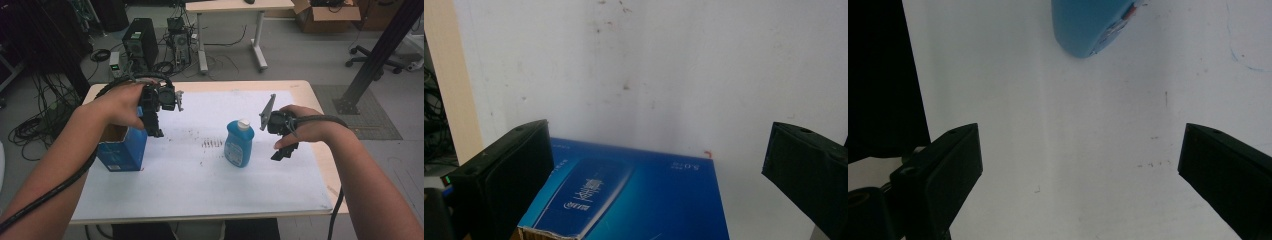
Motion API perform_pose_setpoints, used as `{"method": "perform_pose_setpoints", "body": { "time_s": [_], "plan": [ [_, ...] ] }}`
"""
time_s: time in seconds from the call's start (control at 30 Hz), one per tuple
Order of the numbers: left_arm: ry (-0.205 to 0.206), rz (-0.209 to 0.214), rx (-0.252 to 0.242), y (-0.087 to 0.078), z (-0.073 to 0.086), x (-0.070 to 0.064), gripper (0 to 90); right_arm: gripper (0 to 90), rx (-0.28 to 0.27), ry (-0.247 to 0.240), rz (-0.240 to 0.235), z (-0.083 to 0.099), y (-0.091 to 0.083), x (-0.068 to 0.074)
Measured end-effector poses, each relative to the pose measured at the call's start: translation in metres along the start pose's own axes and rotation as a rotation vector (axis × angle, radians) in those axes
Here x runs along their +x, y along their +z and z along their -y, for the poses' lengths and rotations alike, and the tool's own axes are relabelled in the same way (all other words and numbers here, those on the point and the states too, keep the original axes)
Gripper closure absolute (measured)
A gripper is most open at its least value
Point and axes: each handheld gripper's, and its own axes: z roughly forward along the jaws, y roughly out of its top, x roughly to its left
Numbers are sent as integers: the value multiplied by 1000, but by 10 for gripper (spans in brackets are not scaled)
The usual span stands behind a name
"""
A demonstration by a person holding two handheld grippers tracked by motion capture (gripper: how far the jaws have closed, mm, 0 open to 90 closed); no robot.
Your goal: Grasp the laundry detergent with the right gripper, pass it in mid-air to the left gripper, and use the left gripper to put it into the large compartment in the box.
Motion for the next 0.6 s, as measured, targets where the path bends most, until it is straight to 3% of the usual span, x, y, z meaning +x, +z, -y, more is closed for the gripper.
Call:
{"method": "perform_pose_setpoints", "body": {
  "time_s": [0.37, 0.47, 0.6],
  "plan": [
    [8, 6, -3, 1, 1, -1, 2, 38, -25, -4, 3, 0, 2, 9],
    [12, 6, -12, 3, 1, -2, 2, 36, -92, 30, 4, 3, 1, 15],
    [12, 10, -30, 3, 2, -1, 2, 35, -140, 77, 16, 6, 6, 23]
  ]
}}
